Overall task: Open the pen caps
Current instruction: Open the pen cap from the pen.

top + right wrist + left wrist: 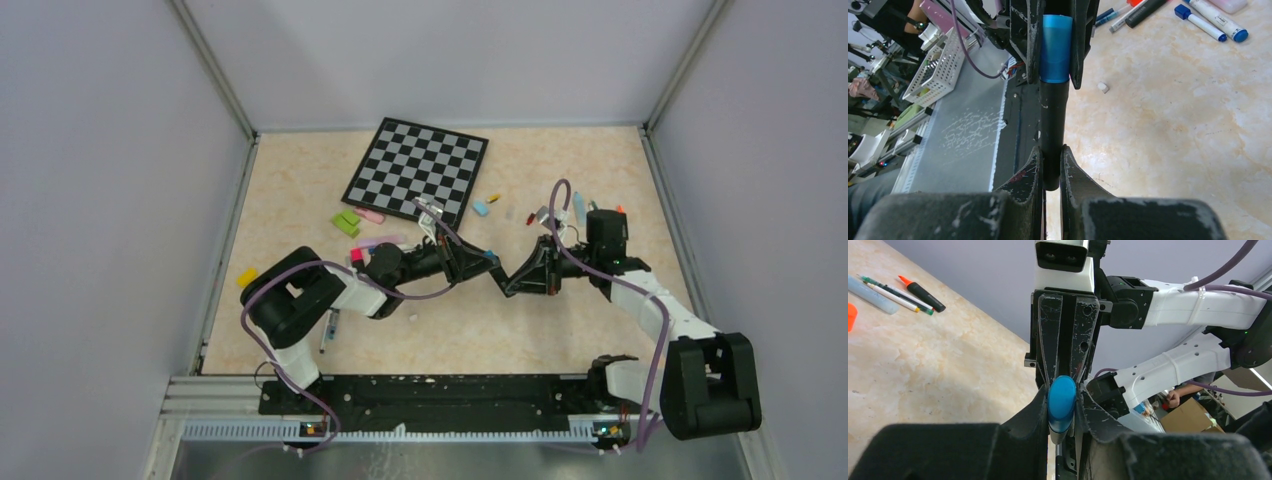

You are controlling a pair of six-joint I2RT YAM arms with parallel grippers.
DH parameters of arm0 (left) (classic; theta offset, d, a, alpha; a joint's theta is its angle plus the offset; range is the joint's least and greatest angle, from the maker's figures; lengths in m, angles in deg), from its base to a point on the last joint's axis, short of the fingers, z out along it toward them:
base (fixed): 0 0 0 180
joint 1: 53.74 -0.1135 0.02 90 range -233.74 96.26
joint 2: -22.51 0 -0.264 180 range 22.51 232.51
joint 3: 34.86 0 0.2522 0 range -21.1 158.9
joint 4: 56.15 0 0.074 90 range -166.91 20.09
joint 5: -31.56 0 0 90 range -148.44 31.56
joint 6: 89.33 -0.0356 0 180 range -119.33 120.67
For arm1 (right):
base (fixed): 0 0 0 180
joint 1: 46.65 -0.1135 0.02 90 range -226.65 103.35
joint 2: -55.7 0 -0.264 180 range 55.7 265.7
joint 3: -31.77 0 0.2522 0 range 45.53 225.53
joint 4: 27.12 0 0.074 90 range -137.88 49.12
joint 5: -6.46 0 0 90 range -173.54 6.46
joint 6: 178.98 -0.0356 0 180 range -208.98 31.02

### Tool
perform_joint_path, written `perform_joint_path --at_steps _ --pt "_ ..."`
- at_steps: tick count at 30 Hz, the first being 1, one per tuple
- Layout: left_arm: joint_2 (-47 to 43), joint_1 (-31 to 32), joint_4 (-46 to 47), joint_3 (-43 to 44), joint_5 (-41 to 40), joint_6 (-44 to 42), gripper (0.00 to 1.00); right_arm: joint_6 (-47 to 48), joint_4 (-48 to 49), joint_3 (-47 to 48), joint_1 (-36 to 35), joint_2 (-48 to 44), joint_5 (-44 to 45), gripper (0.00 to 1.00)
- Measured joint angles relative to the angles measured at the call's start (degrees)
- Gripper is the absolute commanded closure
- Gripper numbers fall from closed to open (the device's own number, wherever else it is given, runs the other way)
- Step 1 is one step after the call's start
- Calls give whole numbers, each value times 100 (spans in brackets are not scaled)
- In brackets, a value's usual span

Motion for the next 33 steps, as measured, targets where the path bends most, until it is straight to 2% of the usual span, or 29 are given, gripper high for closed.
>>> perform_joint_path --at_steps 1,3,5,7,11,14,16,17,20,28,33 --pt "0 0 -2 0 9 0 100 -4 0 0 0 2 0 90" --pt "0 2 0 2 11 -2 100 -11 -2 0 0 2 0 69" --pt "0 17 -7 2 -4 -13 100 -22 -7 0 0 2 -7 57" --pt "0 79 0 7 -13 -68 100 -66 24 0 0 2 2 52" --pt "0 315 0 35 -66 -251 100 -225 208 -2 0 2 -17 51" --pt "0 407 -11 92 -155 -380 100 -334 299 -4 -2 2 -70 53" --pt "0 435 -37 151 -186 -452 100 -372 334 -4 -11 0 -94 63" --pt "0 446 -52 173 -214 -518 100 -391 354 -4 -17 0 -122 69" --pt "0 450 -114 181 -350 -658 100 -420 411 -4 -55 -2 -214 100" --pt "-109 455 -188 177 -573 -907 100 -385 573 -4 -72 -66 -249 100" --pt "-431 387 -549 177 -562 -1189 100 -522 977 -2 -109 -81 -280 100"
